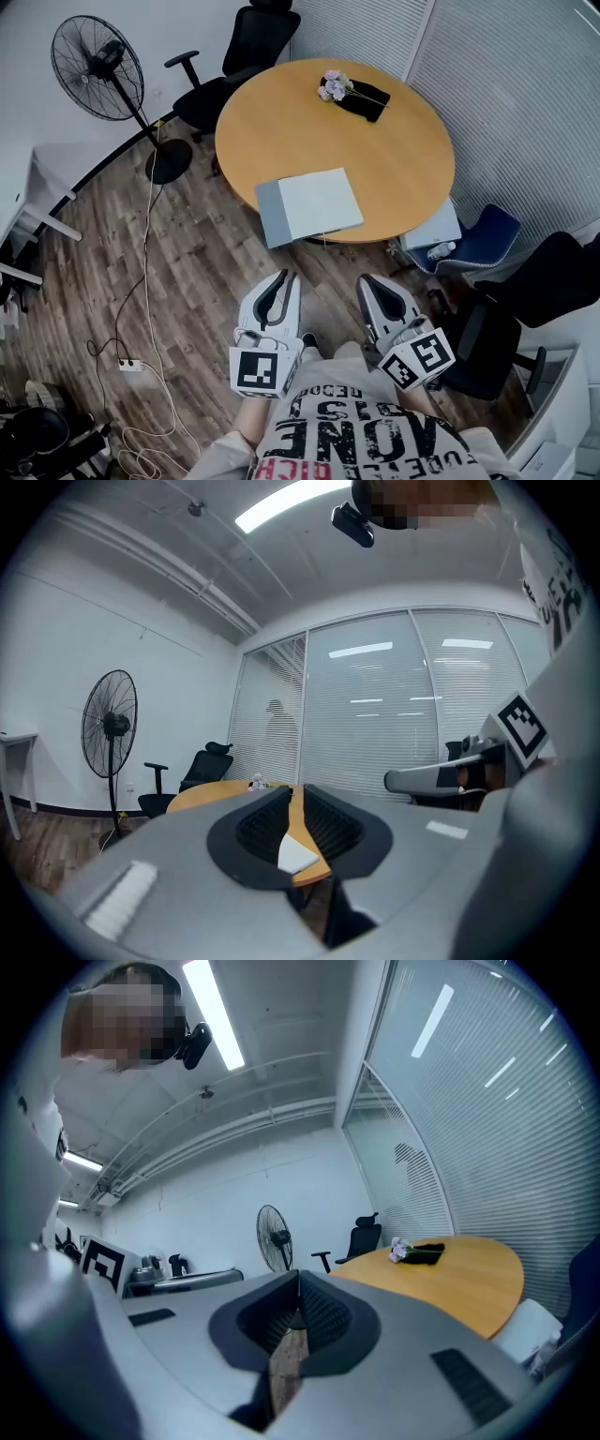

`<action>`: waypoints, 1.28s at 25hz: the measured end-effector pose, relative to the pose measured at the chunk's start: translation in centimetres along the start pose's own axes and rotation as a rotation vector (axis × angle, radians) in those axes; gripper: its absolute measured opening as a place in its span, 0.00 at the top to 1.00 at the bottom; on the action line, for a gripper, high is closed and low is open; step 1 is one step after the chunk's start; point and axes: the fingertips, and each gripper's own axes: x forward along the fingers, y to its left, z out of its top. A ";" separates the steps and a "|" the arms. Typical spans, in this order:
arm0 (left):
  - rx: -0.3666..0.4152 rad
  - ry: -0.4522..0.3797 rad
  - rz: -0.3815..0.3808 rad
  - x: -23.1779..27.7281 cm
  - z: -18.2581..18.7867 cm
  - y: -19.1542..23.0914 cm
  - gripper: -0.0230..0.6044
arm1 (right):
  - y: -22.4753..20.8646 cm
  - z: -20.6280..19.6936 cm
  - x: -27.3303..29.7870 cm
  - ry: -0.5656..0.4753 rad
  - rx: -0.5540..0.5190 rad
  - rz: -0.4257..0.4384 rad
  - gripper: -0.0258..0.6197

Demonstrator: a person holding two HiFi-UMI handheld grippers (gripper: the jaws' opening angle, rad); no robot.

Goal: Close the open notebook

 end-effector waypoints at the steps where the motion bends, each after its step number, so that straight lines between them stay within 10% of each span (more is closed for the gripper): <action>1: -0.005 0.004 -0.006 0.0 0.0 0.1 0.87 | 0.1 -0.1 0.2 0.001 0.001 -0.003 0.94; 32: 0.006 -0.008 0.084 8.4 0.1 4.6 0.88 | -6.4 0.8 8.3 0.034 0.030 0.059 0.94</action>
